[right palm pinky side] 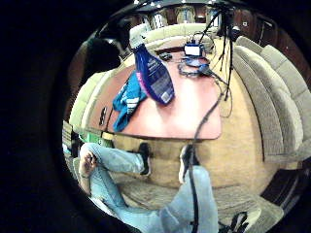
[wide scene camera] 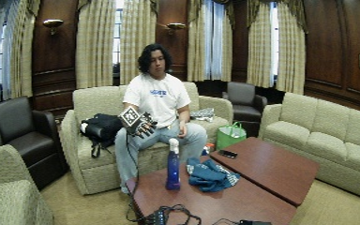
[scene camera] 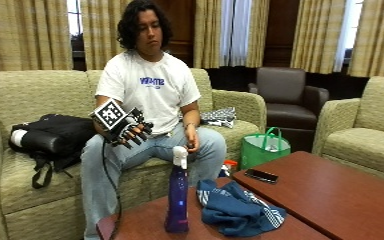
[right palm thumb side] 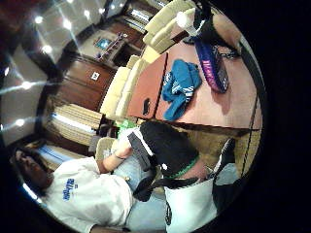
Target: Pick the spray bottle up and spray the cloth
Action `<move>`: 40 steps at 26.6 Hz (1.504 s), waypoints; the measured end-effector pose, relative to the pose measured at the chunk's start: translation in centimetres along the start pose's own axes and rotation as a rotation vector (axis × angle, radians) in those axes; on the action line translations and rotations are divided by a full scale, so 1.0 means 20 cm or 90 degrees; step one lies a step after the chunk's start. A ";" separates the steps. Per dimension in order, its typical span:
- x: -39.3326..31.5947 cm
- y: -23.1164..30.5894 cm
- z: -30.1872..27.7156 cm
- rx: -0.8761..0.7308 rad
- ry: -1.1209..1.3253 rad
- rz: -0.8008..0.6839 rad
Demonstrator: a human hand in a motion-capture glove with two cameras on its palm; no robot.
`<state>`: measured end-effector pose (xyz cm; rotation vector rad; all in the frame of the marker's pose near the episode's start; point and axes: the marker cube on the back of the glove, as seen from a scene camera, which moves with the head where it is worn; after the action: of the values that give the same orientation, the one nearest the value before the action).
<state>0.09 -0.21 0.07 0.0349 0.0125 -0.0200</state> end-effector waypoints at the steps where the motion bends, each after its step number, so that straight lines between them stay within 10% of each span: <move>1: 0.00 0.00 0.00 0.003 0.001 0.001; 17: -0.10 -0.02 -0.01 0.040 -0.025 0.073; 22: -0.10 -0.10 0.02 0.033 -0.087 0.224; 27: 0.00 -0.13 0.09 0.046 -0.136 0.069; 40: 0.19 -0.25 0.23 0.057 -0.240 0.125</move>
<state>3.78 -5.47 4.40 0.1212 -0.3692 0.1689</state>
